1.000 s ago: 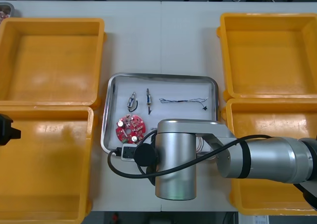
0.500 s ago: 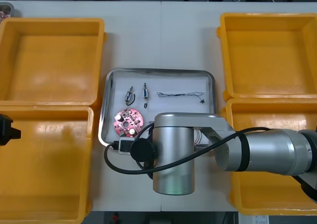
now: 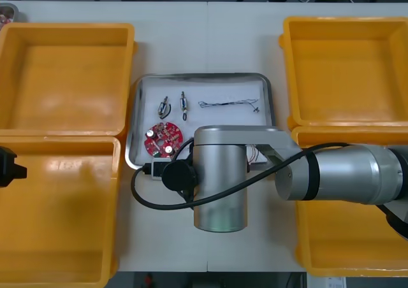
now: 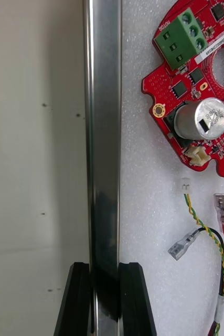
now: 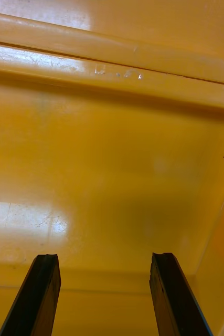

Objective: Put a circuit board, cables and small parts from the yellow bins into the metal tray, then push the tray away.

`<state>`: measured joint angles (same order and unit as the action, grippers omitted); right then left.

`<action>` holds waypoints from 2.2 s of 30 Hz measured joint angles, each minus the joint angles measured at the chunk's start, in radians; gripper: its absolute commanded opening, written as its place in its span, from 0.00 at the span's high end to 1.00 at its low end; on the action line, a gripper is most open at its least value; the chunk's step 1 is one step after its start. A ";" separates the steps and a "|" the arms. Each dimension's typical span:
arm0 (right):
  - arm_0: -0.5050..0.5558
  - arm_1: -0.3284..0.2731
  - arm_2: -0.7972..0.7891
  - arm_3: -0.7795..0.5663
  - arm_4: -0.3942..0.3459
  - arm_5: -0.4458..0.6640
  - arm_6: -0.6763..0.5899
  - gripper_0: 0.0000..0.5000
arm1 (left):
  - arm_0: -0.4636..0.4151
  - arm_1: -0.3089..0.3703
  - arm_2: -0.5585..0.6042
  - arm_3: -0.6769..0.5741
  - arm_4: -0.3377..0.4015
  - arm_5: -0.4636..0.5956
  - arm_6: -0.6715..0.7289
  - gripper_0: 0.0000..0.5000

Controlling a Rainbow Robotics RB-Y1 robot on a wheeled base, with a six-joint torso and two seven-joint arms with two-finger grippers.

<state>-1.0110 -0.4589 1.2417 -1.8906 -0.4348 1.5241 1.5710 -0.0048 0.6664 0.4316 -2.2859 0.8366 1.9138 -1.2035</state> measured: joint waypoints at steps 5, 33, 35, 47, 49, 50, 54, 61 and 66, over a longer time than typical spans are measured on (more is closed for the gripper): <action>-0.023 -0.001 0.002 0.039 0.019 -0.006 0.000 1.00 | 0.000 0.000 0.000 0.000 0.000 0.000 0.000 0.00; -0.156 0.010 0.003 0.282 0.050 -0.152 0.056 1.00 | 0.000 0.000 0.000 0.000 0.000 0.000 0.000 0.00; -0.162 0.010 0.003 0.301 0.051 -0.165 0.056 1.00 | 0.000 0.000 0.000 0.000 0.000 0.000 0.000 0.00; -0.189 0.023 0.003 0.434 0.058 -0.294 0.093 1.00 | 0.000 0.000 0.000 0.000 0.000 0.000 0.000 0.00; -0.190 0.028 0.003 0.465 0.058 -0.323 0.108 1.00 | 0.000 0.000 0.000 0.000 0.000 0.000 0.000 0.00; -0.191 0.030 0.003 0.478 0.058 -0.334 0.110 1.00 | 0.000 0.000 0.000 0.000 0.000 0.000 0.000 0.00; -0.196 0.037 0.003 0.523 0.058 -0.387 0.111 1.00 | 0.000 0.000 0.000 0.000 0.000 0.000 0.000 0.00; -0.204 0.041 0.003 0.577 0.058 -0.446 0.117 1.00 | 0.000 0.000 0.000 0.000 0.000 0.000 0.000 0.00; -0.212 0.045 0.003 0.618 0.059 -0.496 0.117 1.00 | 0.000 0.000 0.000 0.000 0.000 0.000 0.000 0.00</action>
<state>-1.2234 -0.4142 1.2446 -1.2727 -0.3759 1.0279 1.6882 -0.0047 0.6664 0.4316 -2.2859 0.8363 1.9138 -1.2035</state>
